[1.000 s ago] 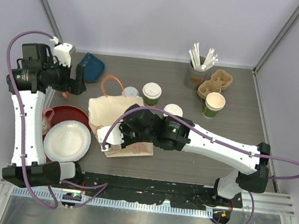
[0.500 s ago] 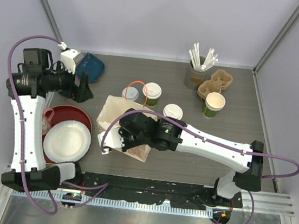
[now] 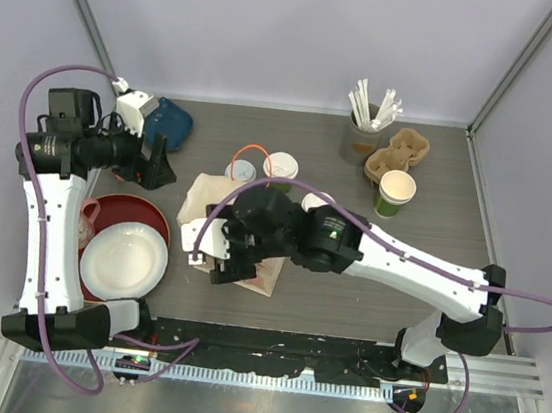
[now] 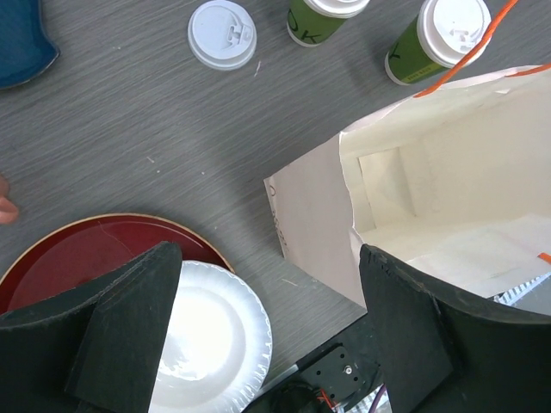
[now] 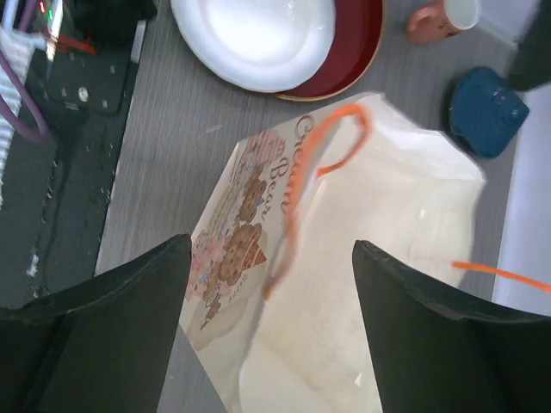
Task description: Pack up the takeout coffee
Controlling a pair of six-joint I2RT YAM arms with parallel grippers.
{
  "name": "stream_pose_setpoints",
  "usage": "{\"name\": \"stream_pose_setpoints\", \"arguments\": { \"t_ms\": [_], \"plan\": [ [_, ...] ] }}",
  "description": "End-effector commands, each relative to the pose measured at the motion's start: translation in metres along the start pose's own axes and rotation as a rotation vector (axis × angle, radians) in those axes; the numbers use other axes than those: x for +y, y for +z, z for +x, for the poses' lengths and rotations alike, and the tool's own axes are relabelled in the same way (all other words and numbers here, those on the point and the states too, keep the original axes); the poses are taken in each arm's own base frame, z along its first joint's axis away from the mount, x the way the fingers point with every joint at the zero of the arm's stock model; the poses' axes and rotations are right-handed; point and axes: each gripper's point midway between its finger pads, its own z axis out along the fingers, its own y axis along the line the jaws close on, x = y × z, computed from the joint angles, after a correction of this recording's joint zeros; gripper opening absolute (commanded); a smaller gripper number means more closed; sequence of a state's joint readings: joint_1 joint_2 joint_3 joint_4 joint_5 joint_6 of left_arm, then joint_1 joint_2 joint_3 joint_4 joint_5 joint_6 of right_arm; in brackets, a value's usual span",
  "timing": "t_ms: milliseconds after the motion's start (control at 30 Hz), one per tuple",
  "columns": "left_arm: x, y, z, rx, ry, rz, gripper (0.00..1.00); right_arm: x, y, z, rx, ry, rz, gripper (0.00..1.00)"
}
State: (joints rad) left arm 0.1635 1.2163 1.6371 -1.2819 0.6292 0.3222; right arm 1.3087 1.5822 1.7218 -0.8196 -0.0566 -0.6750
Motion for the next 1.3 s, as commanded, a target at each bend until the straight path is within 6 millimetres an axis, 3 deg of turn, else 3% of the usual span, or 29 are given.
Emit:
{"name": "stream_pose_setpoints", "arguments": {
  "t_ms": [0, 33, 100, 133, 167, 233, 267, 300, 367, 400, 467, 500, 533, 567, 600, 633, 767, 833, 967, 1267],
  "plan": [
    [0.002, -0.001, -0.014, -0.034, 0.020, -0.004, 0.89, -0.053, -0.098, -0.078, -0.319, 0.136, 0.196, 0.82],
    [0.003, 0.000, -0.015, -0.035, 0.015, -0.006, 0.89, -0.063, -0.112, -0.083, -0.357, 0.206, 0.235, 0.83],
    [0.006, 0.001, -0.019, -0.037, 0.015, -0.009, 0.89, -0.105, -0.155, -0.079, -0.438, 0.316, 0.375, 0.85],
    [0.006, 0.001, -0.020, -0.036, 0.014, -0.011, 0.89, -0.122, -0.169, -0.071, -0.467, 0.455, 0.432, 0.85],
    [0.007, -0.001, -0.024, -0.043, 0.015, -0.017, 0.89, -0.164, -0.203, -0.036, -0.459, 0.558, 0.611, 0.85],
    [0.011, 0.000, -0.028, -0.040, 0.010, -0.020, 0.89, -0.200, -0.235, 0.023, -0.367, 0.704, 0.866, 0.84],
    [0.011, -0.002, -0.033, -0.050, 0.017, -0.028, 0.89, -0.209, -0.244, 0.046, -0.324, 0.733, 0.924, 0.83],
    [0.013, 0.000, -0.034, -0.043, 0.013, -0.028, 0.89, -0.226, -0.261, 0.099, -0.230, 0.793, 1.034, 0.83],
    [0.013, -0.004, -0.038, -0.042, 0.020, -0.033, 0.89, -0.232, -0.264, 0.136, -0.224, 0.875, 0.994, 0.78],
    [0.013, -0.004, -0.038, -0.035, 0.022, -0.031, 0.89, -0.240, -0.279, 0.193, -0.153, 0.954, 1.056, 0.76],
    [0.015, -0.004, -0.038, -0.017, 0.017, -0.033, 0.89, -0.243, -0.284, 0.242, -0.096, 1.006, 1.072, 0.74],
    [0.017, -0.003, -0.037, -0.009, 0.016, -0.036, 0.89, -0.243, -0.287, 0.292, -0.018, 1.081, 1.096, 0.74],
    [0.019, -0.001, -0.037, 0.001, 0.009, -0.035, 0.89, -0.243, -0.287, 0.318, 0.011, 1.127, 1.099, 0.74],
    [0.020, -0.001, -0.035, 0.011, 0.004, -0.036, 0.89, -0.243, -0.276, 0.329, -0.006, 1.156, 1.040, 0.72],
    [0.021, 0.001, -0.034, 0.018, 0.000, -0.038, 0.89, -0.243, -0.282, 0.350, 0.009, 1.181, 1.046, 0.71],
    [0.022, 0.002, -0.032, 0.028, 0.000, -0.034, 0.89, -0.241, -0.276, 0.386, 0.049, 1.226, 1.027, 0.69],
    [0.027, 0.009, -0.027, 0.062, -0.020, -0.026, 0.89, -0.237, -0.246, 0.451, 0.218, 1.140, 0.938, 0.69],
    [0.026, 0.011, -0.025, 0.073, -0.030, -0.017, 0.89, -0.236, -0.239, 0.468, 0.259, 1.094, 0.906, 0.70],
    [0.030, 0.014, -0.022, 0.101, -0.036, -0.014, 0.88, -0.230, -0.200, 0.514, 0.304, 1.034, 0.779, 0.70],
    [0.039, 0.016, -0.026, 0.119, -0.033, -0.043, 0.88, -0.247, -0.165, 0.566, 0.229, 0.986, 0.706, 0.68]
  ]
}}
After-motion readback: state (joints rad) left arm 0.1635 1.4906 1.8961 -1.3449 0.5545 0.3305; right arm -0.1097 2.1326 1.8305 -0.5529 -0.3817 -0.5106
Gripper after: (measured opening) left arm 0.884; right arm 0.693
